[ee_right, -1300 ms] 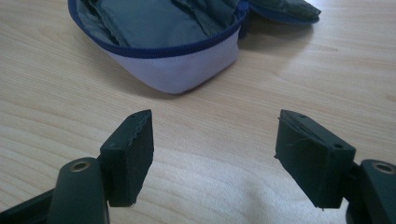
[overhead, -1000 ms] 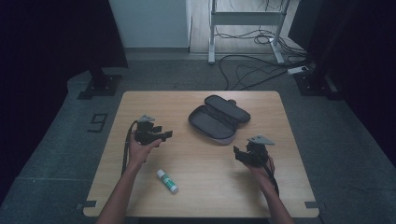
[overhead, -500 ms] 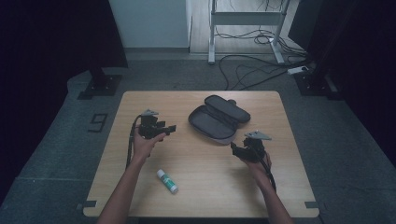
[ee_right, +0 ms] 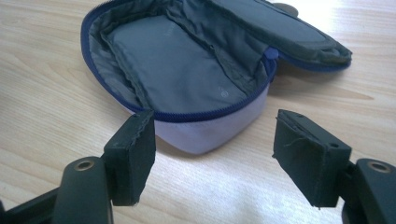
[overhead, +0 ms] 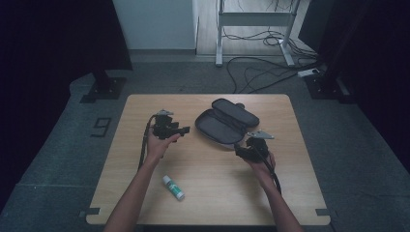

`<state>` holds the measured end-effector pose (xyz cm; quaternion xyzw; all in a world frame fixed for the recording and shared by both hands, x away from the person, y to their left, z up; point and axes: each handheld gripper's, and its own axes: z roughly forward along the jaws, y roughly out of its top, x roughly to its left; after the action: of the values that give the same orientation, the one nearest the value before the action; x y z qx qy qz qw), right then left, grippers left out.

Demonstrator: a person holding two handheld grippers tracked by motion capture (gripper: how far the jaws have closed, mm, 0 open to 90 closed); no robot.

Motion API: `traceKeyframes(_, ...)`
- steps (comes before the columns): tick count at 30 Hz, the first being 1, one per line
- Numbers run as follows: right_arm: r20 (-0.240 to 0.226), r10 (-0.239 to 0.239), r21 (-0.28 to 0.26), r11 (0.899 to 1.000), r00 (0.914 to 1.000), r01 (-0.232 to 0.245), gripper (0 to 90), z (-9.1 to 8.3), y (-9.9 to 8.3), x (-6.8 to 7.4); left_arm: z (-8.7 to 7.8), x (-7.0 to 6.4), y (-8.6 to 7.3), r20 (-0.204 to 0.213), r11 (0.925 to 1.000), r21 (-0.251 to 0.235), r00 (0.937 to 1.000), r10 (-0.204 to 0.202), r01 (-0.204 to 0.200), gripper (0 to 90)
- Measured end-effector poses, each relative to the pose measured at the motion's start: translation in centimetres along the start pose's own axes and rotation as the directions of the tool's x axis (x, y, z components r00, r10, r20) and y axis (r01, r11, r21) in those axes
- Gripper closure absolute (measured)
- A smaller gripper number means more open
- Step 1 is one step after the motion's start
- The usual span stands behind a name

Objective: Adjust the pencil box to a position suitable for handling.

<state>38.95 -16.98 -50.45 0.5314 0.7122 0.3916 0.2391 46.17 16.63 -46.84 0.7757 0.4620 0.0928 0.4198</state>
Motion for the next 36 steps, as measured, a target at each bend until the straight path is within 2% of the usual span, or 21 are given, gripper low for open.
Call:
traceKeyframes(11,0.006,0.0,0.002,1.0,1.0,0.0,29.2,0.8,0.7,0.4,2.2,-0.3,0.7,-0.01,1.0,0.008,0.9999,-0.001,0.001,38.0)
traceKeyframes(17,0.015,0.006,-0.003,1.0,0.9999,-0.006,29.9,1.3,1.2,0.3,3.1,-0.3,0.8,-0.003,0.9998,-0.003,0.9998,-0.02,0.02,38.5)
traceKeyframes(22,0.017,0.024,0.015,1.0,0.9996,-0.024,29.6,2.4,1.0,-0.1,3.9,-0.2,1.0,-0.007,0.9998,0.013,0.9998,-0.017,0.017,38.4)
traceKeyframes(30,0.032,0.041,0.021,0.999,0.9987,-0.041,29.8,2.8,0.9,-0.7,4.4,-0.4,1.7,-0.02,0.9999,0.002,0.9997,-0.013,0.013,38.4)
traceKeyframes(36,0.033,0.042,0.017,0.999,0.9986,-0.042,29.9,2.6,1.0,-0.9,5.6,0.1,1.4,-0.033,0.9994,0.029,0.9993,-0.019,0.02,38.4)
